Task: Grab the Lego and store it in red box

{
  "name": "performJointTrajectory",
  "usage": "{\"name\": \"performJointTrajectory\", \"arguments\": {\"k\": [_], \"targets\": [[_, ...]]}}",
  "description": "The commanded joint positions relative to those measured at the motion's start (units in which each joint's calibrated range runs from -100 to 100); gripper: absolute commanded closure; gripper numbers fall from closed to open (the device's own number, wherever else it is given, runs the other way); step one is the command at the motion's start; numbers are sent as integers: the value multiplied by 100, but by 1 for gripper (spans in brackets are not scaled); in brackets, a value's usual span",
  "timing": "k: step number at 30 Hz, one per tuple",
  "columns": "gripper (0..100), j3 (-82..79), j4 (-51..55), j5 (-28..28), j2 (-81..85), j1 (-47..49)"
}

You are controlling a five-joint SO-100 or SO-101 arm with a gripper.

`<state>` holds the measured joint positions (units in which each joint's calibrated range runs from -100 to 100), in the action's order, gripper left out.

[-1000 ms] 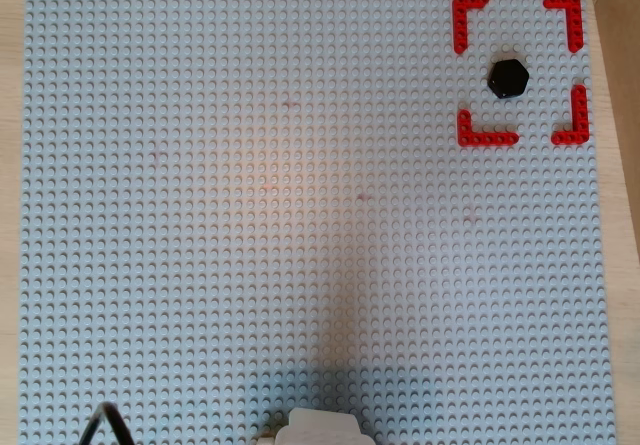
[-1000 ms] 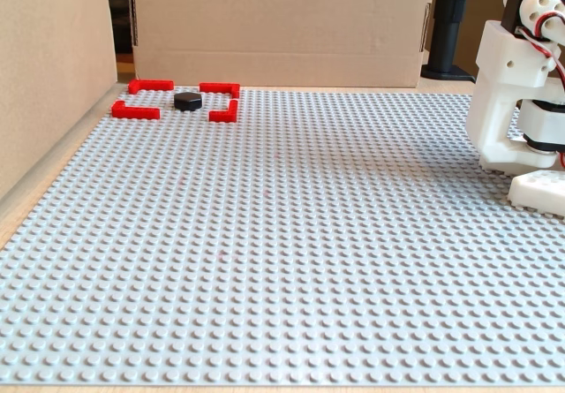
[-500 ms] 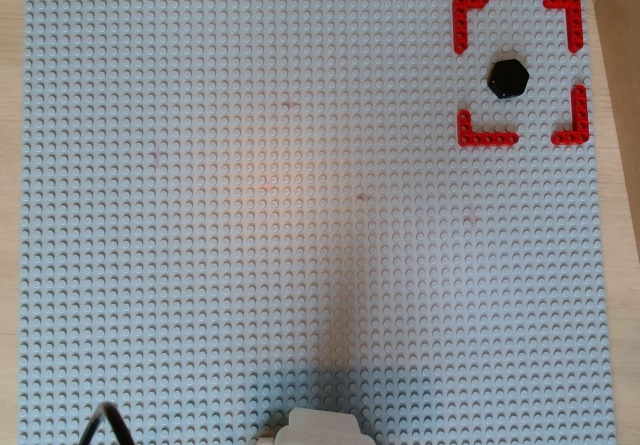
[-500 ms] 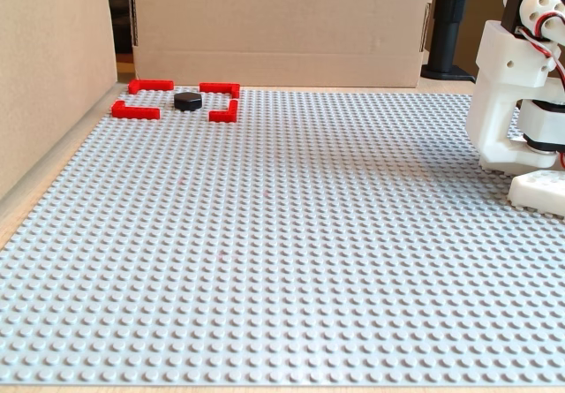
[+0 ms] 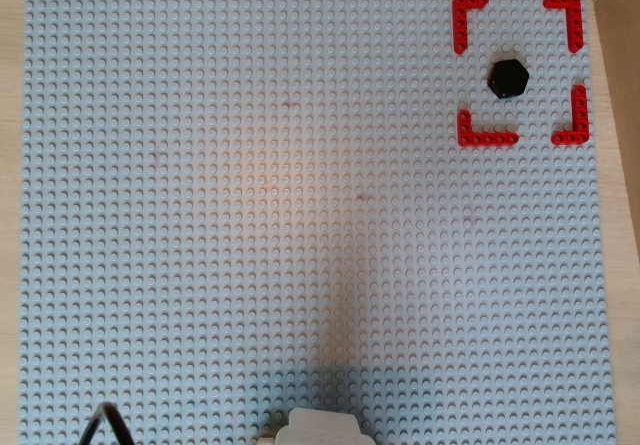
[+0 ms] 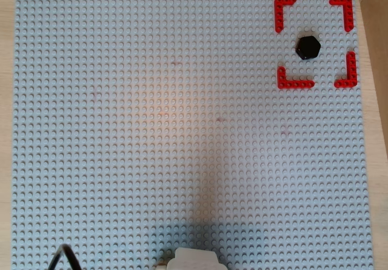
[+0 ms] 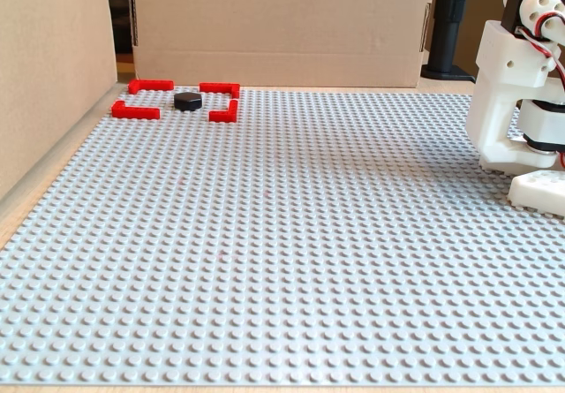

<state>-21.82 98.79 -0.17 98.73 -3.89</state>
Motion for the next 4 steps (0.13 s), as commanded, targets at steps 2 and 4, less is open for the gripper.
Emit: {"name": "performJointTrajectory", "arguments": {"k": [2,4], "targets": [[98,37,24,-9,59,6],[98,37,24,-9,59,6]]}}
